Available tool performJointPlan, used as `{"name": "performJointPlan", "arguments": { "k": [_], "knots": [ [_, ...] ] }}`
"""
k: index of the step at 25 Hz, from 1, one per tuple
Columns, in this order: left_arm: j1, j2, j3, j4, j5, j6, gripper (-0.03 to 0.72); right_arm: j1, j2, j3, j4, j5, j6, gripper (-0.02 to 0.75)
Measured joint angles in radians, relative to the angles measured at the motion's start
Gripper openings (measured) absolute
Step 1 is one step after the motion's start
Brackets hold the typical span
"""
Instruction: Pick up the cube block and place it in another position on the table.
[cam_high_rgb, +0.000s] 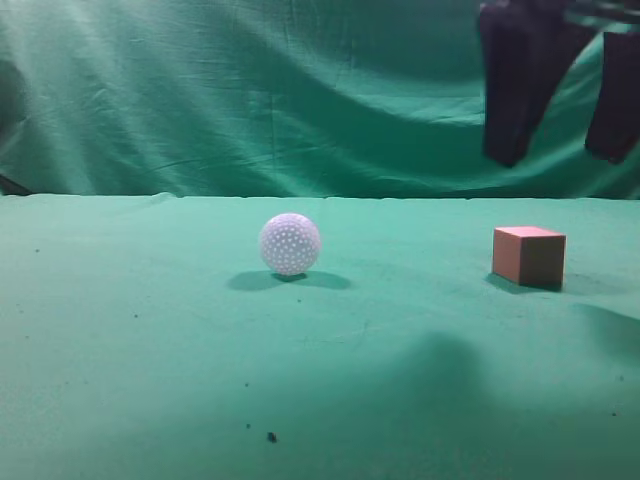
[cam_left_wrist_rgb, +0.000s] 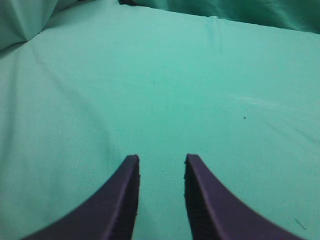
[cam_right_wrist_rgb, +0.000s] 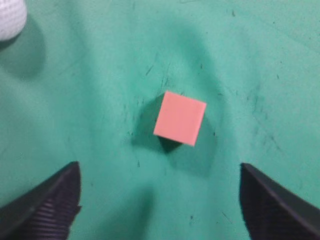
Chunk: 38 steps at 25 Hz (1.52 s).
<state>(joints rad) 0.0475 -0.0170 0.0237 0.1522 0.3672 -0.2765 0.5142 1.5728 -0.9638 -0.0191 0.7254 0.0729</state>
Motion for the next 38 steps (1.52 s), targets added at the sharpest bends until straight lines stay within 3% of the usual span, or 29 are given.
{"name": "performJointPlan", "arguments": {
  "k": [5,11,12,16,24,35,38],
  "knots": [
    [0.0,0.0,0.0,0.0,0.0,0.0,0.262,0.0,0.114,-0.017,-0.004,-0.048,0.077,0.645],
    [0.0,0.0,0.0,0.0,0.0,0.0,0.262,0.0,0.187,-0.064,-0.023,-0.059,0.087,0.221],
    [0.0,0.0,0.0,0.0,0.0,0.0,0.262,0.0,0.188,-0.076,-0.035,-0.057,0.087,0.211],
    [0.0,0.0,0.0,0.0,0.0,0.0,0.262,-0.033,0.189,-0.192,-0.062,-0.039,0.11,0.217],
    [0.0,0.0,0.0,0.0,0.0,0.0,0.262,-0.208,0.298,-0.499,-0.073,0.057,0.113,0.217],
    [0.0,0.0,0.0,0.0,0.0,0.0,0.262,-0.215,0.5,-0.557,-0.057,0.048,0.082,0.217],
    [0.0,0.0,0.0,0.0,0.0,0.0,0.262,-0.215,0.5,-0.561,-0.036,0.052,0.082,0.378]
  ]
}}
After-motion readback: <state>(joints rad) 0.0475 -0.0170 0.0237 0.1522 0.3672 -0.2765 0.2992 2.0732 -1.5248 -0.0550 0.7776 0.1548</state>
